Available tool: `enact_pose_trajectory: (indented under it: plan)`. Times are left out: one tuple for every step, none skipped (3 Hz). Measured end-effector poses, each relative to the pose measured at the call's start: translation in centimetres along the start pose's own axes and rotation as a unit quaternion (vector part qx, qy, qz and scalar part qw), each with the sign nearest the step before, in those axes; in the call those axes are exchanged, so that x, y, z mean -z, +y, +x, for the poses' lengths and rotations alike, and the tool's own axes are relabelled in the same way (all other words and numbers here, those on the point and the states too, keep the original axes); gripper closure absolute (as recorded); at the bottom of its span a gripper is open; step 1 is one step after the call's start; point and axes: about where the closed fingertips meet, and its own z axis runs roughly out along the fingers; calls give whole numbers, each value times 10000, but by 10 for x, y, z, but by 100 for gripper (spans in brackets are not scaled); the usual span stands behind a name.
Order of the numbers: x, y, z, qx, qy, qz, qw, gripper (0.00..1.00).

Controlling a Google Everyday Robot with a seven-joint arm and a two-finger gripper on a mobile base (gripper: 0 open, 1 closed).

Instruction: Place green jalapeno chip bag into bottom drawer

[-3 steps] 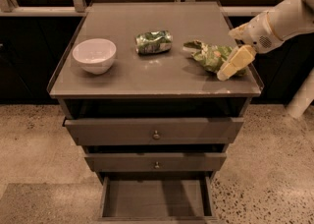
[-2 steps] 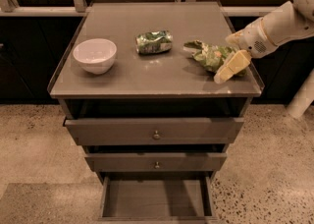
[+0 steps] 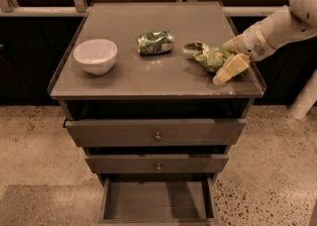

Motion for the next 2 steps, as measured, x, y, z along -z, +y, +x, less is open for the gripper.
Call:
enact_pose_trajectory:
  plan:
    - [0,0,0,0,0,-1,10000,41]
    - [0,0,0,0,0,-1,10000,63]
